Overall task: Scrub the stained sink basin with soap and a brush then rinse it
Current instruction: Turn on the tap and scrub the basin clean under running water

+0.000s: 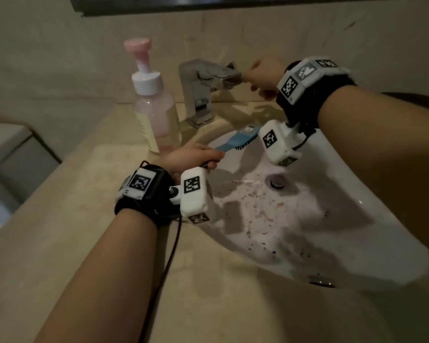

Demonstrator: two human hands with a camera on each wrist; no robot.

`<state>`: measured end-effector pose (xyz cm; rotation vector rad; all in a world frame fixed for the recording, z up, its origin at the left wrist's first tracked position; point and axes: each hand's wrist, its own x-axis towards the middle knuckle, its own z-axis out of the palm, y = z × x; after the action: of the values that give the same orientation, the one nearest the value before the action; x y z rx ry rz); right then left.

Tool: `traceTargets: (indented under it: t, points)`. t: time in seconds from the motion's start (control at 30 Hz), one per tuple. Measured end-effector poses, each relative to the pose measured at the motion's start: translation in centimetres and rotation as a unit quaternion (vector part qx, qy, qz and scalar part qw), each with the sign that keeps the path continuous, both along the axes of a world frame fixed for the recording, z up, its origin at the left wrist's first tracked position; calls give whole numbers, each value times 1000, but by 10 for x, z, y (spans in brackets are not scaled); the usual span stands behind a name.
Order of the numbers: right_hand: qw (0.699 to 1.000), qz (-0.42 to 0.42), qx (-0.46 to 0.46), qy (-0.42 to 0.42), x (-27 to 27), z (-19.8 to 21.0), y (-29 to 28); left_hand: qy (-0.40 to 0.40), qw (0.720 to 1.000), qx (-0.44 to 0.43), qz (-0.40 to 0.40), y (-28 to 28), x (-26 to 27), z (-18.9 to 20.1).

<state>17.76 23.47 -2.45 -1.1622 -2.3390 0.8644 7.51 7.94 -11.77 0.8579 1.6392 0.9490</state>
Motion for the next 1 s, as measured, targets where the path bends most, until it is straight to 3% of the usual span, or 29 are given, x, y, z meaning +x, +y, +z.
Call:
traceTargets:
  t: [0.33, 0.5, 0.63, 0.77, 1.0]
  points:
    - [995, -4, 22, 102, -37, -18, 17, -3, 1000, -8, -24, 2, -2, -1]
    - [997, 15, -14, 68, -35, -18, 29, -13, 1000, 2, -23, 4, -2, -3]
    - [996, 10, 56, 61, -37, -14, 30, -19, 1000, -6, -18, 5, -7, -6]
    - [997, 15, 64, 34, -35, -10, 36, -32, 999, -28, -21, 5, -7, -5]
    - [999, 30, 44, -4, -31, -2, 37, -43, 986, -95, -129, -1, 0, 4]
